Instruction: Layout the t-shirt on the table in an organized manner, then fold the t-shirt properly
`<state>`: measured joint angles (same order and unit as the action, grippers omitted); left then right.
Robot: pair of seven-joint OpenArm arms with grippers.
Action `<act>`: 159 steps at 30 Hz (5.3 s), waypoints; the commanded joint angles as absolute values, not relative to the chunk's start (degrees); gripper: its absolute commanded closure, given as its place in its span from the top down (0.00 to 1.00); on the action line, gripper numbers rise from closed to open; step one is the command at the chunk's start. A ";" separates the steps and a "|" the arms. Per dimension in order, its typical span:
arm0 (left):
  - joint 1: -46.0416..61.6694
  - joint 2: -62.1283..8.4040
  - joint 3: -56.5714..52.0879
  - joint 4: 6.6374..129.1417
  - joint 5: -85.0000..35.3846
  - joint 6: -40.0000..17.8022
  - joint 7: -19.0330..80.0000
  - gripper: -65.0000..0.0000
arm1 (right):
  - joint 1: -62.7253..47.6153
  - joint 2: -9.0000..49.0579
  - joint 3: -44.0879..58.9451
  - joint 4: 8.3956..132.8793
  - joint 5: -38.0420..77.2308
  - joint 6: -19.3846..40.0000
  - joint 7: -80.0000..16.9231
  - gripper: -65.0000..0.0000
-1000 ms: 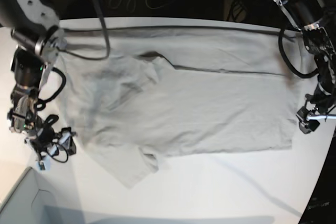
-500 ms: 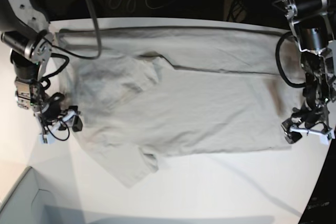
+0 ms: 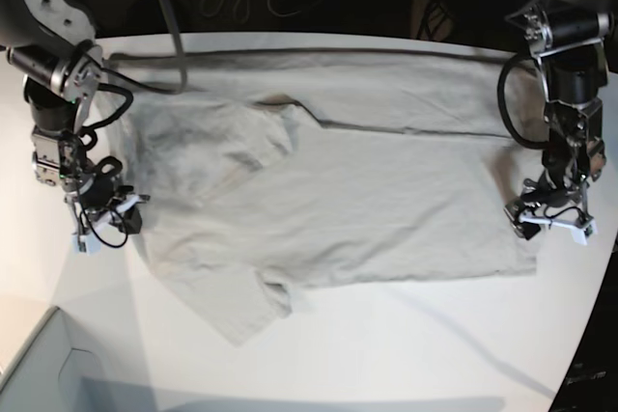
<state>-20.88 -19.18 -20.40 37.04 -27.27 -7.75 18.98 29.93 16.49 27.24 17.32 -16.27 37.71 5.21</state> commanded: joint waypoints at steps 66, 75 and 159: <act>-10.68 -19.56 -22.99 50.24 -28.53 -8.40 18.33 0.00 | 1.45 10.15 31.34 62.02 -6.11 37.67 3.74 0.00; -8.66 -19.56 -22.99 50.24 -28.53 -8.48 18.33 0.01 | 0.13 10.15 30.90 61.93 -6.37 37.67 3.74 0.10; -34.42 -18.42 -22.99 21.85 -7.69 -8.48 7.78 0.00 | 25.36 15.43 14.99 34.68 -6.46 37.32 -9.27 0.00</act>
<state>-32.45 -17.67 -22.83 20.93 -7.55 -8.38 9.21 24.05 15.03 15.00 34.09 -6.70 37.56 -9.67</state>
